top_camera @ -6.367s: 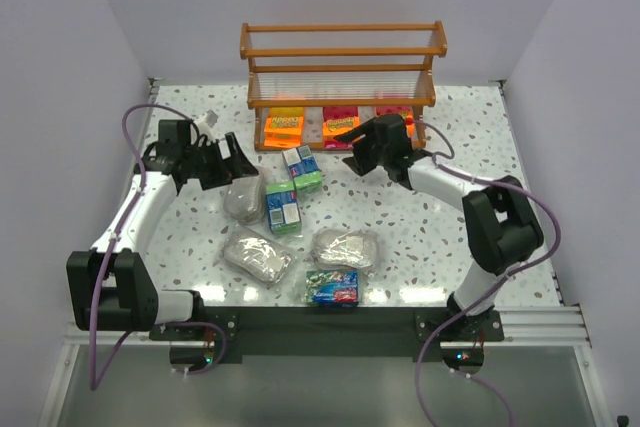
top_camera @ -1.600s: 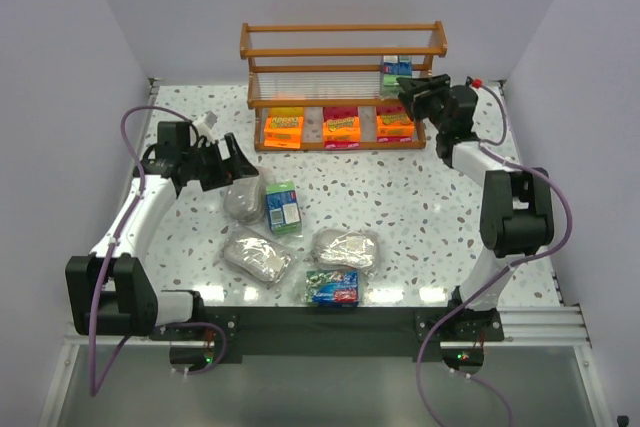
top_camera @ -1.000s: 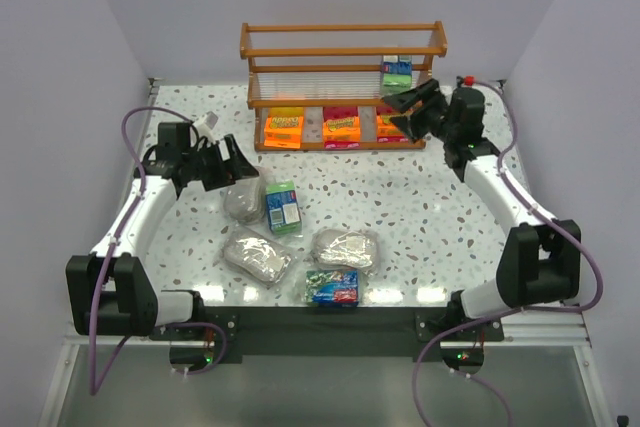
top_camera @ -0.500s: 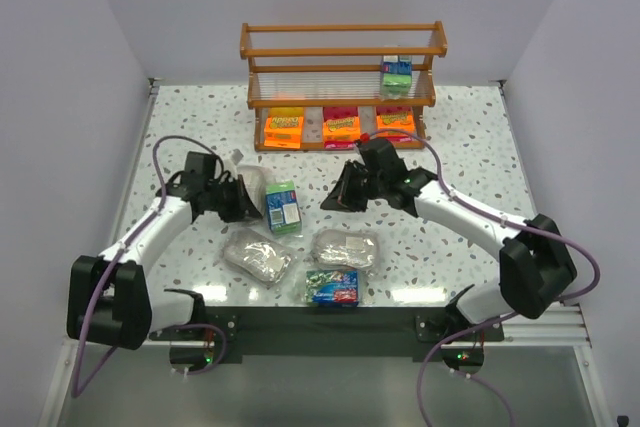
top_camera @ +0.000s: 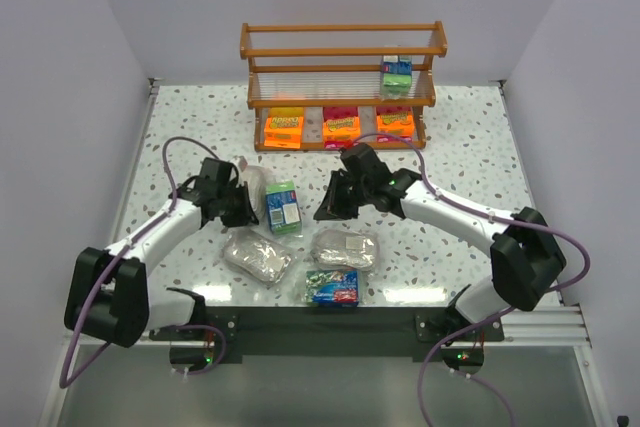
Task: Place and organize the cleaning sponges onto the shelf
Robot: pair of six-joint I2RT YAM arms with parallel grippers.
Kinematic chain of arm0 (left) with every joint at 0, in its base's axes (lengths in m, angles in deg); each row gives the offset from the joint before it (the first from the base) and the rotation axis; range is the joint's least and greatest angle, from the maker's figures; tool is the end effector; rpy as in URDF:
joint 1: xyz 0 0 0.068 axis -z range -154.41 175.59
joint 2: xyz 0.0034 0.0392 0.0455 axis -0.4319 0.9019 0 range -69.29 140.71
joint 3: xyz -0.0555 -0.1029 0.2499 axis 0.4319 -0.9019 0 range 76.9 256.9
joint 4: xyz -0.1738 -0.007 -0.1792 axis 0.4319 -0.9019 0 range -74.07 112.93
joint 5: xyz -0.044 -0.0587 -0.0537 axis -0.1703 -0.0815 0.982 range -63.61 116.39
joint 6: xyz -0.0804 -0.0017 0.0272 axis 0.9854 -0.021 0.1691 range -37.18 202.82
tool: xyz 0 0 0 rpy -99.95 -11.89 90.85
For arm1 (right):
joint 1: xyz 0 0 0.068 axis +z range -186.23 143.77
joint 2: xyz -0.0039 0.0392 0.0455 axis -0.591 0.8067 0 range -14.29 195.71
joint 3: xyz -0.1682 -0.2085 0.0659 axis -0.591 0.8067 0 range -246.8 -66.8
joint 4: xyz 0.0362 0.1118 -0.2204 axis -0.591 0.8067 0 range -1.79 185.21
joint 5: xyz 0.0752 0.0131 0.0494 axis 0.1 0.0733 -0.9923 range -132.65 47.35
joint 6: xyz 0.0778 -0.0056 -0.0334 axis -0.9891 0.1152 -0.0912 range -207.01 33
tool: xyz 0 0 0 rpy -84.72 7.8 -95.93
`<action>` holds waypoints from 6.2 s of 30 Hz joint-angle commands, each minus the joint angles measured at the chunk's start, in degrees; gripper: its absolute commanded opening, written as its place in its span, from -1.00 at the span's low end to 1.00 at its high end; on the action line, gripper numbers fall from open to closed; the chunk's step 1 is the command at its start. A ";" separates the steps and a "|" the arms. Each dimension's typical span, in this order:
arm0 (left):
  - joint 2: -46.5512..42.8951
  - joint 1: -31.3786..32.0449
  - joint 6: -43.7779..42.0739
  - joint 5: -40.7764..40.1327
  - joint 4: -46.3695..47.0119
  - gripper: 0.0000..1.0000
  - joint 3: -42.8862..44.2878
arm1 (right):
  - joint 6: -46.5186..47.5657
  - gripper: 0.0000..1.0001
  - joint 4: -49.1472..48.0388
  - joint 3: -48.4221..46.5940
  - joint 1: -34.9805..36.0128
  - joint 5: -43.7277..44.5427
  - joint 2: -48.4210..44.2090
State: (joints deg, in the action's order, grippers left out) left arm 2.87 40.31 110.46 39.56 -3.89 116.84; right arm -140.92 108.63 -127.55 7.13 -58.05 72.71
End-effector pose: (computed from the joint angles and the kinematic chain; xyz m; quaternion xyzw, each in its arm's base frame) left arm 0.2299 -0.0781 0.1688 -0.0773 0.9547 -0.1988 0.2073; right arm 0.2344 0.2487 0.2252 0.0354 0.9216 0.3569 0.1483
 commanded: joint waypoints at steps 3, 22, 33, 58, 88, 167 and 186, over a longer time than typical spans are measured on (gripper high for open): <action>3.68 3.73 2.59 1.24 8.19 -1.00 0.48 | 1.09 -1.00 2.86 -2.80 0.77 3.70 -0.16; 15.90 15.95 14.46 7.13 25.16 -1.00 5.93 | -0.93 -0.10 6.12 -2.53 0.86 10.21 2.11; 11.17 17.36 12.88 4.41 18.31 -1.00 6.55 | 1.35 0.18 6.20 -11.22 -0.29 14.43 10.03; -8.88 5.59 7.78 -4.21 -0.42 -1.00 10.42 | -0.67 -0.38 -4.78 -6.93 -4.50 9.34 18.99; -11.60 1.71 4.09 -8.25 -7.62 -1.00 24.66 | -19.47 -1.00 -16.64 -6.57 -16.98 0.81 -3.60; -7.74 0.22 1.37 -0.44 -1.83 -0.64 14.90 | 0.94 0.48 -10.26 -7.29 -15.14 5.74 -6.57; -3.25 15.87 1.36 13.64 -1.56 -0.53 6.56 | 24.47 0.37 30.82 15.56 1.20 0.62 -32.24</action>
State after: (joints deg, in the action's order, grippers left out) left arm 2.09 56.50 111.95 53.59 -4.44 124.99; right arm -118.56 137.04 -115.66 6.23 -57.74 40.67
